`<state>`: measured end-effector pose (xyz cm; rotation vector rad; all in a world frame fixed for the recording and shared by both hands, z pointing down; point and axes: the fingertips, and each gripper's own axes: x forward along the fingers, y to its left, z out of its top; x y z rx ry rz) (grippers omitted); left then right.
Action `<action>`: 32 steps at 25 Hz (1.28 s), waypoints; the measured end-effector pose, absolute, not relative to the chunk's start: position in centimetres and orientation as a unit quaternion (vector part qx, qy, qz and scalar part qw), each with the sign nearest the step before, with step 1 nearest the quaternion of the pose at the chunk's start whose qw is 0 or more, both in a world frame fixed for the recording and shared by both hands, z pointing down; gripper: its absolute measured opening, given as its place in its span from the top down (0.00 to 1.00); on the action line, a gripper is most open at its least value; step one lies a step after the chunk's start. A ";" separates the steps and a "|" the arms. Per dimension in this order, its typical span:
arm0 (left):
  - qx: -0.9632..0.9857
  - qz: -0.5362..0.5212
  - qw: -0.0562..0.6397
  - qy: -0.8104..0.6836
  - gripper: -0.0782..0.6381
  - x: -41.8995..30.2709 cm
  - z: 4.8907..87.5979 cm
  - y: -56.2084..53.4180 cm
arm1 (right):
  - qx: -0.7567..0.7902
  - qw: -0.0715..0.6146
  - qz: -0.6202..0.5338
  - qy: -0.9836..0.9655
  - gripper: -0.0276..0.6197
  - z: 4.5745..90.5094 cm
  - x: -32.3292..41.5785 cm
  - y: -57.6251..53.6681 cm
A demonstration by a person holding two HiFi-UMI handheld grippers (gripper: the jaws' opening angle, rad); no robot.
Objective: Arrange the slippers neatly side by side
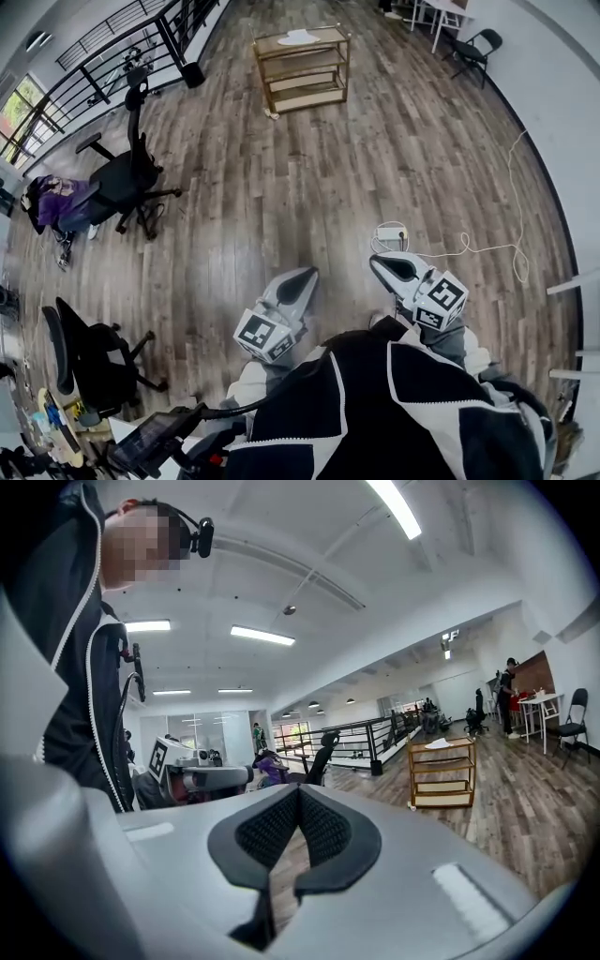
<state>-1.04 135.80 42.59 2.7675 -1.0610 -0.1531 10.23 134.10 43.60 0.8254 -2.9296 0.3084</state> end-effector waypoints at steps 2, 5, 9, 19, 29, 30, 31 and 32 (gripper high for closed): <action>0.927 -0.056 0.092 -0.359 0.87 -1.2 42.8 135.2 | 0.261 0.049 0.096 -0.959 0.95 43.5 10.0 133.8; 0.926 -0.053 0.103 -0.360 0.87 -0.7 43.1 134.1 | 0.261 0.049 0.099 -0.959 0.95 43.7 10.2 132.8; 0.926 -0.048 0.105 -0.358 0.87 0.3 43.8 132.2 | 0.260 0.038 0.114 -0.958 0.95 44.3 11.1 130.6; 0.925 -0.013 0.108 -0.364 0.87 7.0 43.3 121.6 | 0.236 0.008 0.126 -0.963 0.95 43.9 16.4 119.2; 0.929 0.004 0.117 -0.352 0.87 15.5 43.3 112.4 | 0.208 -0.004 0.124 -0.970 0.95 44.1 22.3 111.2; 0.928 0.006 0.117 -0.354 0.87 15.8 43.3 111.8 | 0.204 -0.006 0.123 -0.971 0.95 44.1 22.5 110.6; 0.927 0.007 0.117 -0.355 0.87 16.1 43.3 111.2 | 0.199 -0.007 0.121 -0.972 0.95 44.0 22.7 110.1; 0.927 0.007 0.118 -0.357 0.87 16.3 43.4 110.6 | 0.195 -0.005 0.118 -0.974 0.95 44.0 22.8 109.6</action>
